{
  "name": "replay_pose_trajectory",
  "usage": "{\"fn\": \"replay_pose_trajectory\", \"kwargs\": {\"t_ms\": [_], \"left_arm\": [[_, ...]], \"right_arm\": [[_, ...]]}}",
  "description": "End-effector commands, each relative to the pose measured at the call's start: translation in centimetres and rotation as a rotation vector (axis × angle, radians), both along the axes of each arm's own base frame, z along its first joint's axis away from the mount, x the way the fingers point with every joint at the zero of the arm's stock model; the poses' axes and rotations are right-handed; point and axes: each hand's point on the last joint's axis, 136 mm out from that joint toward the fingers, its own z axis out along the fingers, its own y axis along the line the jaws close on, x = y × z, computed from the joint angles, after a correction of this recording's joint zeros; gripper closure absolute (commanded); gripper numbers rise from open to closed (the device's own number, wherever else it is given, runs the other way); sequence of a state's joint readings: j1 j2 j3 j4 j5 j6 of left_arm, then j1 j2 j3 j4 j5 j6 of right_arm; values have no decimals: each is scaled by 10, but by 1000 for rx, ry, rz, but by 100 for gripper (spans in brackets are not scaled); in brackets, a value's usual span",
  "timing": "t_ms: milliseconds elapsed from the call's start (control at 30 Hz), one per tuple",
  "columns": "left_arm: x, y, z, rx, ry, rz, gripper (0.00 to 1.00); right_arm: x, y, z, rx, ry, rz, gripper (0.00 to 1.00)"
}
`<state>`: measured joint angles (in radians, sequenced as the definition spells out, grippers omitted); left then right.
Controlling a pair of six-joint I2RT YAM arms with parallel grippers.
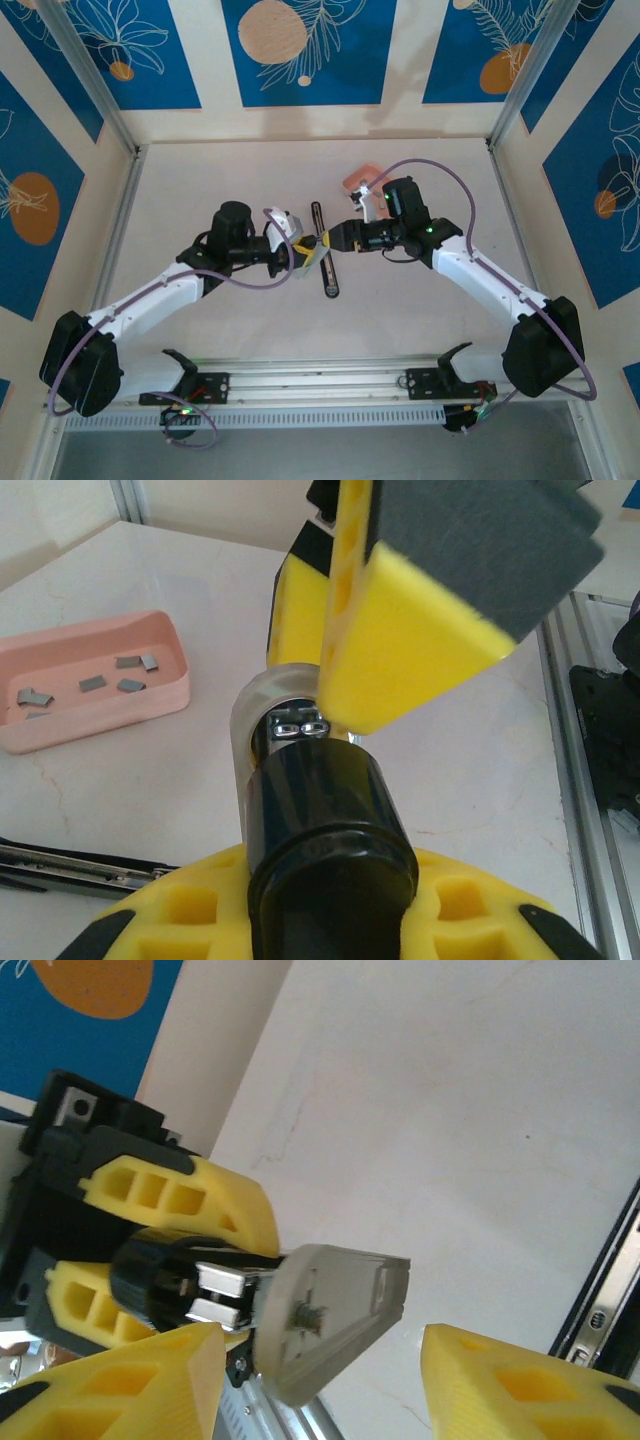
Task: Load the staples into the stapler
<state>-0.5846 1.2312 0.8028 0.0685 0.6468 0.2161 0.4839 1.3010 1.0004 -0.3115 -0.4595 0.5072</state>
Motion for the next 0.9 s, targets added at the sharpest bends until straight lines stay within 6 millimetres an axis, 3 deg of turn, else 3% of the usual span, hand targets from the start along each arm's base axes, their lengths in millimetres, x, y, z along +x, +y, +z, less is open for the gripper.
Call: {"fn": "replay_pose_trajectory", "kwargs": {"t_ms": [0,267,433,867], "left_arm": [[-8,-5,35,-104,-99,-65,100],[-13,-8,52,-160,-111,-93,100],[-15,-10,60,-190,-110,-106,100],[-11,-7,92,-268,-149,-58,100]], "right_arm": [[6,-10,-15,-32,61,-57,48],[13,-32,-79,-72,211,-193,55],[8,-29,-107,-66,271,-206,55],[1,-11,-132,-80,306,-188,54]]}}
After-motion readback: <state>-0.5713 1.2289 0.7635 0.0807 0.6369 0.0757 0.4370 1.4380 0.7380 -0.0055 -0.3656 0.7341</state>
